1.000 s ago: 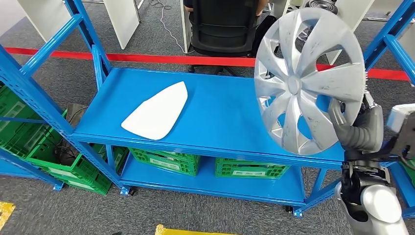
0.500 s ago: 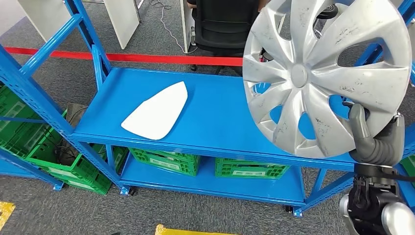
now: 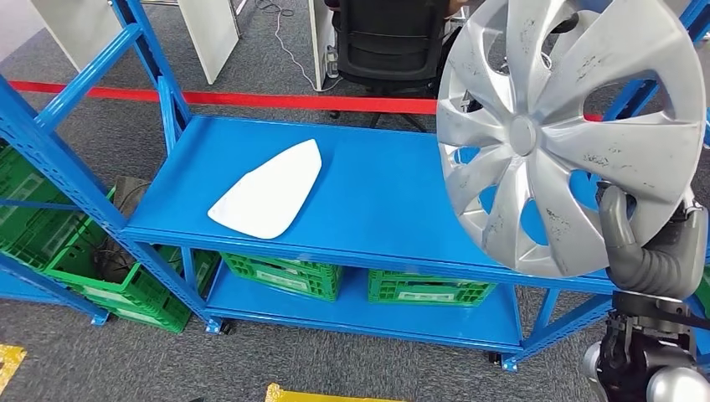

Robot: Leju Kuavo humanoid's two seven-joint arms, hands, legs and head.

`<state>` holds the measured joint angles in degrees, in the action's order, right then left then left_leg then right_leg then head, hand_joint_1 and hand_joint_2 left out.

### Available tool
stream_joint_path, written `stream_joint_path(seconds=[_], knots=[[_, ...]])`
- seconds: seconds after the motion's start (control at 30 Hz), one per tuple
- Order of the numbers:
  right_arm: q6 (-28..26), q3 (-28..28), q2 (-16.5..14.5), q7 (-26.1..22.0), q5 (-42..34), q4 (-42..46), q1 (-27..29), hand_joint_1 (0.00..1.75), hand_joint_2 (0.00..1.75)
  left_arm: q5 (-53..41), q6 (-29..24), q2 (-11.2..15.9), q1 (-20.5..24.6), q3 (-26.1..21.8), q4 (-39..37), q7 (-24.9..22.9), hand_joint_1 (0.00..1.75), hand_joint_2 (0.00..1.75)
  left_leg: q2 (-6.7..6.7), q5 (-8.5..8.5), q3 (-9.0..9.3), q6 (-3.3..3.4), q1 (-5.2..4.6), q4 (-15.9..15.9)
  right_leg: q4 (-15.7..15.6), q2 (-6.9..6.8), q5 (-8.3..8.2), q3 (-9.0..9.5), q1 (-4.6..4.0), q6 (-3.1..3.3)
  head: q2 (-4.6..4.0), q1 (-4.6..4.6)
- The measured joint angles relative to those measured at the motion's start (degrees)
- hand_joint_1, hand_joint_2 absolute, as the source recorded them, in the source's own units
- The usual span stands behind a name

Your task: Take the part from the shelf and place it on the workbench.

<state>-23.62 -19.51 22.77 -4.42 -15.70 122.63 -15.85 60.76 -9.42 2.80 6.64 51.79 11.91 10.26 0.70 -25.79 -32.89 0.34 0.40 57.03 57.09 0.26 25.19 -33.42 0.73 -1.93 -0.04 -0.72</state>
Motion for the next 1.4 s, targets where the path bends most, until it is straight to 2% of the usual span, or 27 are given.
stream_joint_path(seconds=[0.33,0.8,0.97,1.13,1.23,1.3,1.33,1.4], knots=[[-6.13,-1.56,0.0,8.65,16.37,1.11,0.51,1.75,1.75,3.38,0.2,0.01,-0.03,-1.64,-0.02,-0.57,0.0,0.0,0.0,0.0,-0.03,0.0,0.0,0.0,0.0,-0.01,0.01,-0.01,0.0,-0.01,0.0,0.01],[-7.3,-2.6,0.0,10.77,20.75,2.62,0.77,1.75,1.75,5.02,1.33,0.0,-0.04,-3.33,-0.02,-0.42,0.0,0.0,0.0,-0.01,-0.05,0.02,-0.04,0.06,-0.02,-0.01,0.0,-0.02,0.04,-0.02,0.0,0.03],[-7.72,-2.69,0.0,10.93,21.55,2.82,1.11,1.75,1.75,5.09,1.53,0.0,-0.06,-3.93,-0.02,-0.4,0.0,0.0,0.0,-0.14,-0.11,0.21,-0.16,0.19,-0.03,-0.01,0.0,-0.02,0.2,-0.08,0.0,0.09],[-7.69,-2.74,0.0,11.02,21.61,2.85,1.58,1.75,1.75,5.14,1.84,0.0,-0.07,-4.18,-0.02,-0.33,0.0,0.0,0.0,-0.35,-0.32,0.65,-0.35,0.59,-0.04,-0.01,0.0,-0.02,0.39,-0.62,0.0,0.15],[-7.64,-2.79,0.02,11.02,21.64,2.87,1.68,1.75,1.75,5.25,1.93,-0.02,-0.07,-4.35,-0.02,-0.38,0.0,0.0,-0.03,-0.11,-0.34,1.27,-0.4,0.46,-0.12,-0.01,-0.11,-0.03,0.57,-1.16,0.0,0.2],[-7.59,-2.8,0.06,11.02,21.62,2.95,1.77,1.75,1.75,5.38,2.02,-0.14,-0.04,-4.42,-0.02,-0.44,0.0,0.0,-0.18,0.41,-0.14,1.8,-0.15,-0.18,1.23,-0.02,1.0,-0.87,0.6,-1.49,0.0,0.04],[-7.57,-2.81,0.09,11.02,21.61,2.99,1.8,1.75,1.75,5.46,2.04,-0.2,-0.03,-4.45,-0.02,-0.47,0.0,0.0,-0.26,0.66,-0.09,2.03,0.01,-0.48,3.5,-0.04,2.5,-1.91,0.62,-1.59,0.0,-0.2],[-7.57,-2.84,0.13,11.04,21.56,3.04,1.85,1.75,1.75,5.61,2.04,-0.26,-0.05,-4.53,-0.02,-0.54,0.0,0.0,-0.3,0.81,-0.31,2.21,-0.01,-0.49,10.72,-0.04,6.33,-4.95,0.64,-1.74,0.0,-0.75]])
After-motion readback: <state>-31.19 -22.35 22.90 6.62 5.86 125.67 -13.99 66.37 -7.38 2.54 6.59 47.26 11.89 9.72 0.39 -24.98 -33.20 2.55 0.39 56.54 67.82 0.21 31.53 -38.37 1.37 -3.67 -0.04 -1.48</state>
